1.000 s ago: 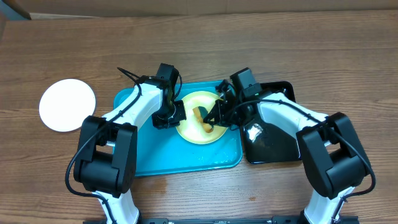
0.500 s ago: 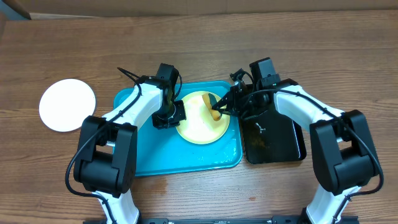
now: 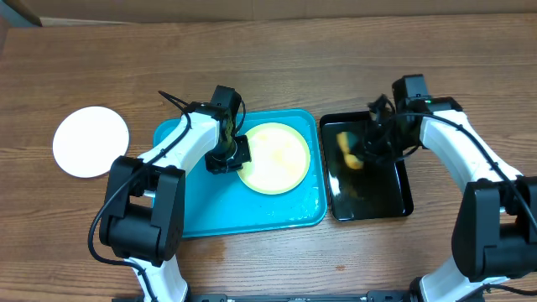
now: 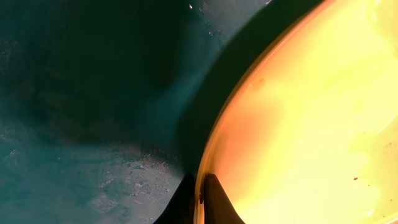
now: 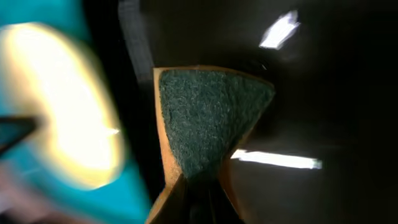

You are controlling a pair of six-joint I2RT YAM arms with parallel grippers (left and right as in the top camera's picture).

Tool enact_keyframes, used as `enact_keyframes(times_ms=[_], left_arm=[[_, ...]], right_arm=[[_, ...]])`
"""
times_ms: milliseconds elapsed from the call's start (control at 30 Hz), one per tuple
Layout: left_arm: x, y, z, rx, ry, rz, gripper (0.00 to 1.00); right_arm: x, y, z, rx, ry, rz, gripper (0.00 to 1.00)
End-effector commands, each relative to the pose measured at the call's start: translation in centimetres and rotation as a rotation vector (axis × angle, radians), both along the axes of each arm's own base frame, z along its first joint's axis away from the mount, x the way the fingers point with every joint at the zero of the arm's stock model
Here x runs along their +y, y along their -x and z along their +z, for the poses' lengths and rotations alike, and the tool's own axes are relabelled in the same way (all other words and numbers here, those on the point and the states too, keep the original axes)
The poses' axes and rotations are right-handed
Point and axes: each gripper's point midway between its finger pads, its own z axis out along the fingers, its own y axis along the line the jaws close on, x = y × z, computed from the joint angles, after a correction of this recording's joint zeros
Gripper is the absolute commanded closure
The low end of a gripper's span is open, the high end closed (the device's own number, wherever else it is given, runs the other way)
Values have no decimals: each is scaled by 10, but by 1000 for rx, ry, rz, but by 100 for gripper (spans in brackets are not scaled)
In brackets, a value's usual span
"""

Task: Clean dirty plates on tray and stack at the side
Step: 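Return the sponge to the black tray and release it with the right gripper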

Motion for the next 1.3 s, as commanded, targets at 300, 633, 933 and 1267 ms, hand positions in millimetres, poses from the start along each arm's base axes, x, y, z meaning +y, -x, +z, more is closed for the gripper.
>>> enact_keyframes(times_ms=[300, 633, 933, 1267], left_arm=[[3, 10, -19, 33, -44, -42, 94], [3, 10, -19, 34, -43, -41, 86], [0, 14, -19, 41, -45, -54, 73], [-4, 15, -20, 34, -49, -70, 96]], right_arm=[[-74, -6, -17, -80, 475, 36, 89], [-73, -6, -17, -82, 471, 38, 42], [-68, -7, -17, -86, 439, 38, 24], [-56, -7, -17, -88, 373, 46, 0]])
